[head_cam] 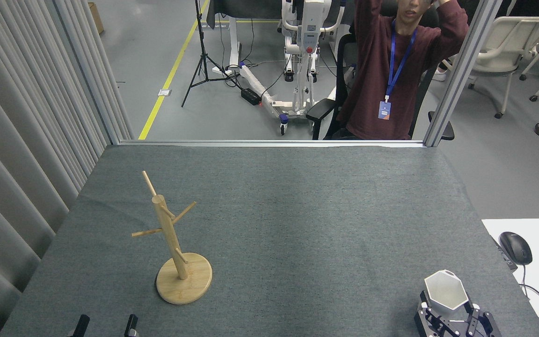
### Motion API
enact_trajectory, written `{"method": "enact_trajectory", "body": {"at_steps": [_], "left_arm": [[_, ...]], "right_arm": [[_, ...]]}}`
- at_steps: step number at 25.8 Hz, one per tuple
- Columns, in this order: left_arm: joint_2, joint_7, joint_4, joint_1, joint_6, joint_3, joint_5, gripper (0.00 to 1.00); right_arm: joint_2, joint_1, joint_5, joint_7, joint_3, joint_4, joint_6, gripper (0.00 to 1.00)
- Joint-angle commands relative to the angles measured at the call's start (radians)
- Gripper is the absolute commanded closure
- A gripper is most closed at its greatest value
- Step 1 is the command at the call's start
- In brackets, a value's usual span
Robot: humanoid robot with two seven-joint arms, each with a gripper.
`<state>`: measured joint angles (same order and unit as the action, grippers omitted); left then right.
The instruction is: Hang cup on storage rack
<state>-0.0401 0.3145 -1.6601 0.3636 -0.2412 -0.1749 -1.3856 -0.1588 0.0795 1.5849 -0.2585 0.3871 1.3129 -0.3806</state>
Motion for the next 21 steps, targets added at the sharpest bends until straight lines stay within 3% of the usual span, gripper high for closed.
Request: {"method": "enact_trajectory", "body": {"at_steps": [1,7,9,17,21], "left_arm": [[0.000,0.000,-0.004,0.000,-0.001,0.000,-0.001,0.00],[0.003,0.000,-0.007,-0.011,-0.020,0.022,-0.020,0.00],[0.000,0.000,0.002,-0.048,-0.035,0.094,-0.052,0.00],[0.051,0.001,0.054,-0.130,-0.036,0.338,-0.394,0.00],[0.068,0.011,0.056,-0.127,-0.029,0.407,-0.437,0.00]], "right_arm": [[0.001,-0.003,0.020,-0.019,-0.017,-0.003,-0.001,0.43],[0.001,-0.007,0.012,-0.028,-0.013,0.032,-0.007,0.43],[-0.002,-0.004,0.013,-0.028,-0.011,0.065,-0.006,0.43],[-0.011,0.066,0.003,-0.030,-0.010,0.224,-0.084,0.42],[-0.010,0.082,-0.011,-0.031,-0.010,0.261,-0.123,0.42]]}}
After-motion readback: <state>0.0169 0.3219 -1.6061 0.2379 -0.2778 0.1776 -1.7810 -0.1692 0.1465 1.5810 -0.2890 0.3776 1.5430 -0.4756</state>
